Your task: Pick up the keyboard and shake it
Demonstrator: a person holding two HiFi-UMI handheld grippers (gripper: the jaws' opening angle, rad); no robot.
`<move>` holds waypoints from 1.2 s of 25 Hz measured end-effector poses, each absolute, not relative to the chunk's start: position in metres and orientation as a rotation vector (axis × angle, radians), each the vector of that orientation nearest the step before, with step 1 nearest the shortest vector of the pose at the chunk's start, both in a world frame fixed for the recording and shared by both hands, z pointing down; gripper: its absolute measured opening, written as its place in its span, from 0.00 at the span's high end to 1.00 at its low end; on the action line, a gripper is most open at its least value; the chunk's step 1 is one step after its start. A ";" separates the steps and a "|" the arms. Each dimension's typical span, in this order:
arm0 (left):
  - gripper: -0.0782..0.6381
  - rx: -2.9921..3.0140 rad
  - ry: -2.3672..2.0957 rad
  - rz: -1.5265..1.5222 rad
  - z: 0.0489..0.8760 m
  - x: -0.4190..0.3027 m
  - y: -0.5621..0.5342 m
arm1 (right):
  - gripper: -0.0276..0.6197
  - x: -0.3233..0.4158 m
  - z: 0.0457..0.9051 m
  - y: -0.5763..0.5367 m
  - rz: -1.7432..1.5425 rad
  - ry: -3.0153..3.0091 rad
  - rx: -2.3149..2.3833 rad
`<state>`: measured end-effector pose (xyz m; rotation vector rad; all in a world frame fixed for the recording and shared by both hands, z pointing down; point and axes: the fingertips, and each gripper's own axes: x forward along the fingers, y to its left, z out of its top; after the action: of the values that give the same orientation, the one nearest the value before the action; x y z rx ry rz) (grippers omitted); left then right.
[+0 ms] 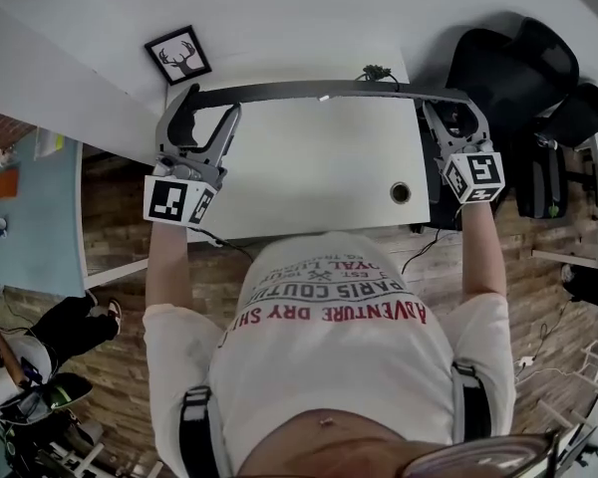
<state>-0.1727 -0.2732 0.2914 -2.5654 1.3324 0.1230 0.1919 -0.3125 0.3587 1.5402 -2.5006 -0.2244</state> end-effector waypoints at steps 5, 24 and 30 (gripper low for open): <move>0.49 -2.652 1.394 0.162 0.302 -0.198 -0.295 | 0.58 0.168 0.355 -0.304 -0.276 -2.501 1.457; 0.46 -2.858 1.390 0.461 0.346 -0.260 -0.296 | 0.59 0.102 0.296 -0.260 -0.913 -2.287 1.300; 0.46 -2.835 1.335 0.445 0.343 -0.264 -0.284 | 0.59 0.097 0.295 -0.247 -1.035 -2.283 1.358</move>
<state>-0.2641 -0.2841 0.3429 -2.8349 1.3353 0.4448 0.0973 -0.2472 0.2949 1.3582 -2.2826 -1.0353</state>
